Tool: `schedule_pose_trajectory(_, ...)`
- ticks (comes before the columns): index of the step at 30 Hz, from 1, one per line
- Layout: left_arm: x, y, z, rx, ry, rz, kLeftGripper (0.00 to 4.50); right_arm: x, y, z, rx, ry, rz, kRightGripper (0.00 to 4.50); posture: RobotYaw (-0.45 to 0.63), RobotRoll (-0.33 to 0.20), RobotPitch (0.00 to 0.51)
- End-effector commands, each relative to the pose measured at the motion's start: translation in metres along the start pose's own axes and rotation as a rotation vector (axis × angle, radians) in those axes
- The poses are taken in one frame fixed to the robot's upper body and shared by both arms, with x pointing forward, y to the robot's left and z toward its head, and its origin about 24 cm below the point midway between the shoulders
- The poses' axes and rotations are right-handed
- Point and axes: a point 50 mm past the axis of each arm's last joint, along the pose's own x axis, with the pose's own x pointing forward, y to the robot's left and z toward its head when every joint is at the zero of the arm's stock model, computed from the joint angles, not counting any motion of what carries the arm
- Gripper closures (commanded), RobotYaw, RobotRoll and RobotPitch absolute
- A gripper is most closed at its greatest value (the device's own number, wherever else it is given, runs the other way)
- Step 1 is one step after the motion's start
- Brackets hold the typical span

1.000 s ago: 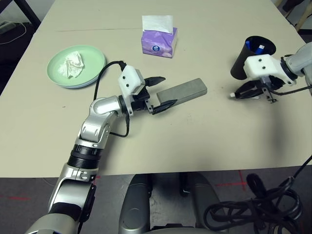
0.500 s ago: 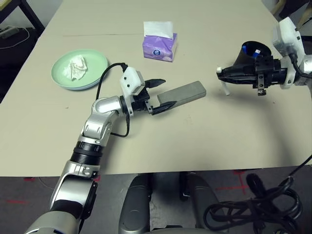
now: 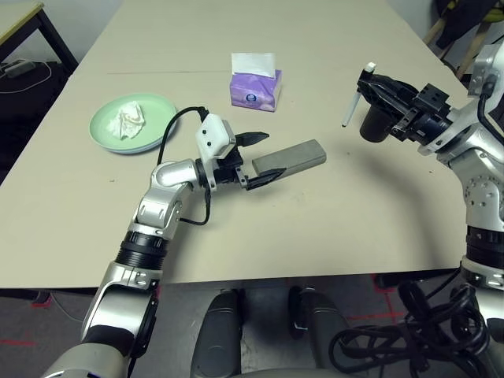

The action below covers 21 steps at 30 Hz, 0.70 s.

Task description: Organize and tidy the items on the table.

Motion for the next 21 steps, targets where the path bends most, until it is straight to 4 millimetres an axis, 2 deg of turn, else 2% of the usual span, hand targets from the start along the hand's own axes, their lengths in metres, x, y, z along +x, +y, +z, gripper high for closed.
schedule_pose_trajectory(1, 0.0, -0.005, -0.001, -0.007, 0.005, -0.005, 0.0, -0.005, -0.011, 0.001, -0.052, -0.054, -0.138, 4.08, 0.0, 0.0, 0.117)
schedule_pose_trajectory(11, -0.005, -0.007, -0.003, -0.019, 0.017, 0.01, 0.0, 0.0, -0.029, -0.001, -0.12, -0.145, -0.476, 4.08, 0.0, 0.0, 0.129)
schedule_pose_trajectory(16, -0.001, -0.003, -0.001, -0.013, 0.016, 0.0, 0.0, 0.011, -0.03, 0.008, -0.082, -0.167, -0.503, 4.08, 0.0, 0.0, 0.124)
schedule_pose_trajectory(21, 0.0, 0.001, 0.001, -0.004, 0.016, -0.002, 0.0, 0.014, -0.045, 0.013, -0.08, -0.077, -0.602, 4.08, 0.0, 0.0, 0.121)
